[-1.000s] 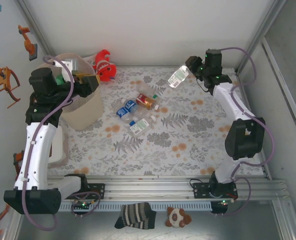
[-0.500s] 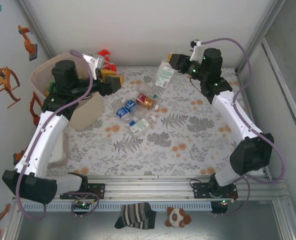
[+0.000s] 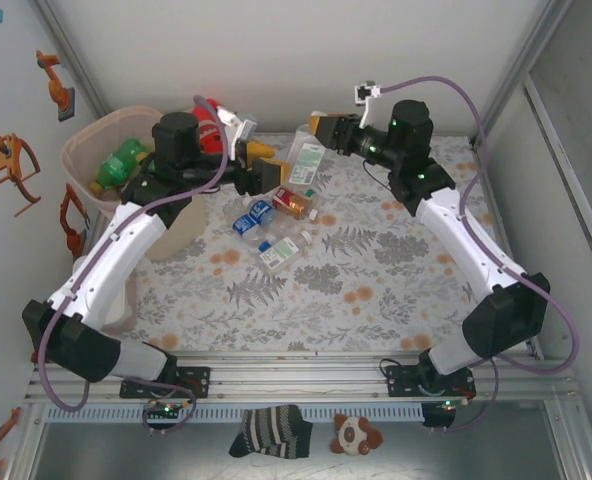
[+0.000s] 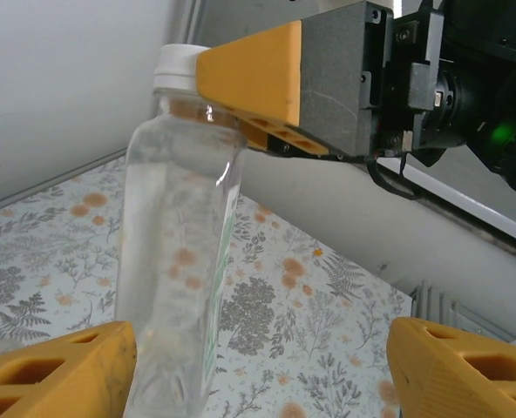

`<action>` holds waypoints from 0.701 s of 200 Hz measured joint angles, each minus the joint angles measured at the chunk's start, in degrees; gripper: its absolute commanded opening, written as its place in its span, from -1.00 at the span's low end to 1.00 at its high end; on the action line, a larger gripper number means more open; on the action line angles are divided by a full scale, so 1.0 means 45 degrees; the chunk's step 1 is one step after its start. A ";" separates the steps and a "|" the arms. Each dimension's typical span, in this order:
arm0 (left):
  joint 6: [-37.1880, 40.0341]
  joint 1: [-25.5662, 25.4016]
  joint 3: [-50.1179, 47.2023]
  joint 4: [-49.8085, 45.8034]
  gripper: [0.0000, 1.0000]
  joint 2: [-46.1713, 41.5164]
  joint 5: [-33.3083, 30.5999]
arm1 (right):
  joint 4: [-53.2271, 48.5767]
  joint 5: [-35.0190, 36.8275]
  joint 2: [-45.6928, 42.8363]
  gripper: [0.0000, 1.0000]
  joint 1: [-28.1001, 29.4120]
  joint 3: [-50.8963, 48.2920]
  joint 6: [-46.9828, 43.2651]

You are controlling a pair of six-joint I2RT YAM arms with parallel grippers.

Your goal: Put the plastic bottles in the bin

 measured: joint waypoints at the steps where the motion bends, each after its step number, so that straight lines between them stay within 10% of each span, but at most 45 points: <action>1: 0.0005 -0.0015 0.0019 0.0000 0.50 0.0019 0.0000 | -0.0005 -0.0029 0.0000 -1.00 0.0019 0.0000 0.0000; 140: 0.0073 -0.0466 0.0845 0.0049 -0.11 0.1243 0.0350 | 0.0049 -0.0340 -0.0534 -1.00 0.1103 0.0180 -0.0029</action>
